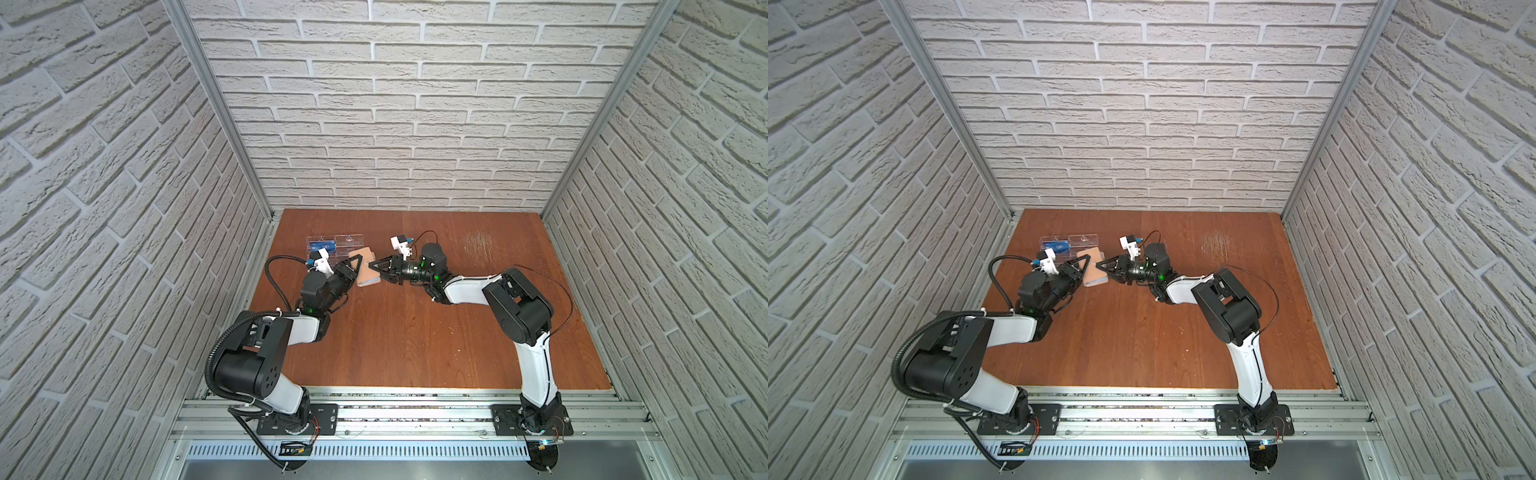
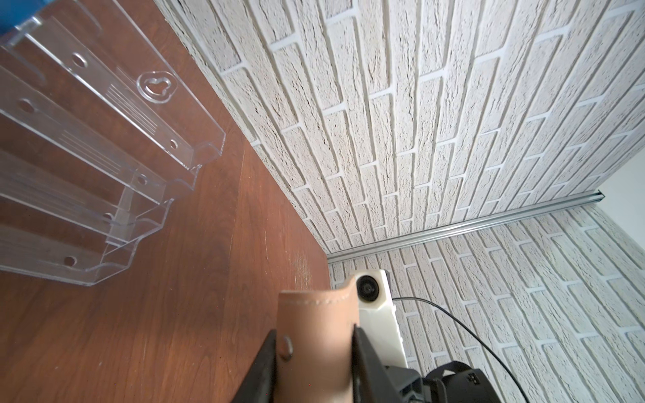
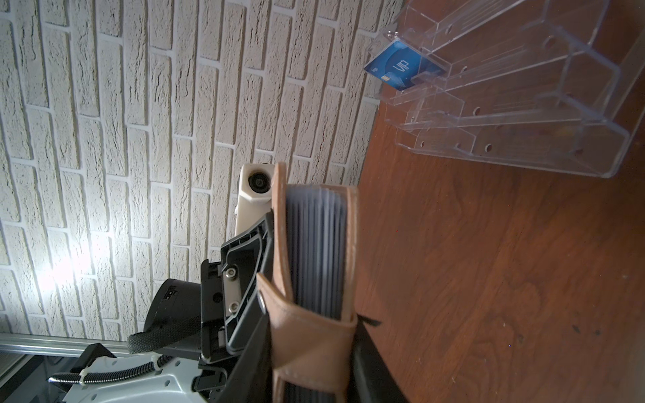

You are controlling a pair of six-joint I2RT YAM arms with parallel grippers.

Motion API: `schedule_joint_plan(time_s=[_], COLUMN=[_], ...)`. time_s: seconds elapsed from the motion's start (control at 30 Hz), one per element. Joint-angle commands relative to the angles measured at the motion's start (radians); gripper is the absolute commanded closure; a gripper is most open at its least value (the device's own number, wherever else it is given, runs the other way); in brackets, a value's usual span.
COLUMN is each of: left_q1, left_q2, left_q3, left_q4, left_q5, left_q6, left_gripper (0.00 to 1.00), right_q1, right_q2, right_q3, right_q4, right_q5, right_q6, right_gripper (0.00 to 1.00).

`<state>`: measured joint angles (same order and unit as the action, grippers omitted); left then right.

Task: Take the credit cards out of the card holder
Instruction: Open the button on the card holder.

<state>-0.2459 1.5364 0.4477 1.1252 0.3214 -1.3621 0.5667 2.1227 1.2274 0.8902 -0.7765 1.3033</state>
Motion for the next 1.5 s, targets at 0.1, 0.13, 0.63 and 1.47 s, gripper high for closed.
schedule_joint_plan(time_s=[0.1,0.13,0.63,1.47], left_q1=[-0.024,-0.024,-0.018,-0.200], left_q2=[0.002,0.005,-0.133,-0.169], left_q3=[0.008,0.006,-0.005,0.191], left_q4=[0.167,0.170,-0.094,-0.737], left_q5=[0.022,0.024,0.000,-0.286], left_q6=[0.035,0.034,0.134,0.222], left_gripper=[0.84,0.85,1.00,1.00], right_q1=[0.010,0.010,-0.022,0.087], right_q2=[0.016,0.015,-0.137,-0.387], right_q3=[0.024,0.024,-0.048,0.047], right_q4=[-0.015,-0.020,-0.236,-1.128], right_q5=[-0.014,-0.014,0.048,0.494], right_q6=[-0.016,-0.019,-0.184,-0.666], right_gripper=[0.83,0.81,0.50,0.40])
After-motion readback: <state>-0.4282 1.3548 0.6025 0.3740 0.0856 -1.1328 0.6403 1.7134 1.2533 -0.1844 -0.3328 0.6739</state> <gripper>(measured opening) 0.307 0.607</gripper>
